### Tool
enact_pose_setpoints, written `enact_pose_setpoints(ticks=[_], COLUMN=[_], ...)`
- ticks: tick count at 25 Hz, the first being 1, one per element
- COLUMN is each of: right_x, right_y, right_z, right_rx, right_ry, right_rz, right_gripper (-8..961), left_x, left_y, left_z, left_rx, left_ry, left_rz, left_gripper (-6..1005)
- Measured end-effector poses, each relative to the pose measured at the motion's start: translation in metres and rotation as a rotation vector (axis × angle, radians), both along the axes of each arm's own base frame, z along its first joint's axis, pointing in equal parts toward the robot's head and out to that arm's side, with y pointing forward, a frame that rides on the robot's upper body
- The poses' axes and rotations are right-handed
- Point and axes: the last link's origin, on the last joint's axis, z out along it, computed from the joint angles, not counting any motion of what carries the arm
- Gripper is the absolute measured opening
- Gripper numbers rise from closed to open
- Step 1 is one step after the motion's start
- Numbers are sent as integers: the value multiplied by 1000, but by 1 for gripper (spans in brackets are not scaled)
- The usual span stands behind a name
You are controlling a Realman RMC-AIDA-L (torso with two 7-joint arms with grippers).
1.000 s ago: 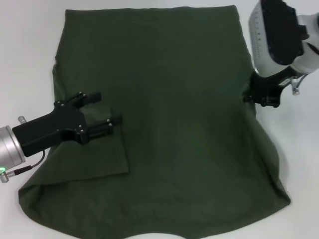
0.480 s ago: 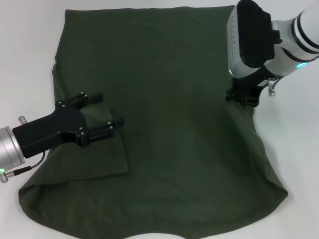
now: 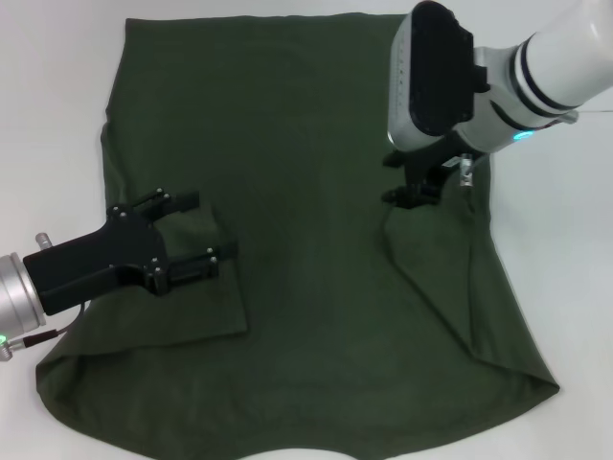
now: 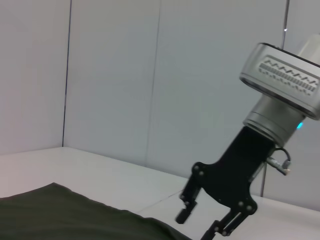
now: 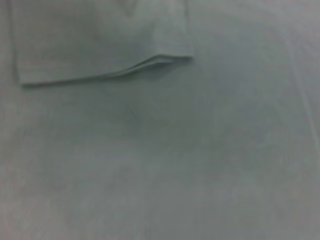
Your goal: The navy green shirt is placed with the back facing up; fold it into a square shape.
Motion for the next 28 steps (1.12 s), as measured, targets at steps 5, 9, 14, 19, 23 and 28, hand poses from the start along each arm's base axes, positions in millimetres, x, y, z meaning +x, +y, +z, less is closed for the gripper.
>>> enact_pose_setpoints(ticks=[5, 9, 14, 19, 23, 28], right_x=[2, 12, 34, 60, 75, 94], right_y=[3, 2, 0, -9, -17, -25], right_z=[8, 16, 44, 62, 62, 60], right_rx=[79, 140, 247, 256, 243, 241], right_ry=[114, 191, 351, 467, 503, 556], right_rz=[-123, -254, -509, -704, -811, -931], right_gripper=[554, 630, 673, 702, 725, 755], left_x=[3, 7, 11, 13, 17, 19], left_y=[0, -2, -4, -5, -6, -6], left_z=[-1, -3, -5, -8, -12, -14], left_rx=[-10, -34, -48, -66, -85, -93], left_ry=[4, -1, -10, -2, 6, 10], left_rz=[-20, -44, -64, -82, -100, -110], left_gripper=[876, 876, 876, 877, 877, 877])
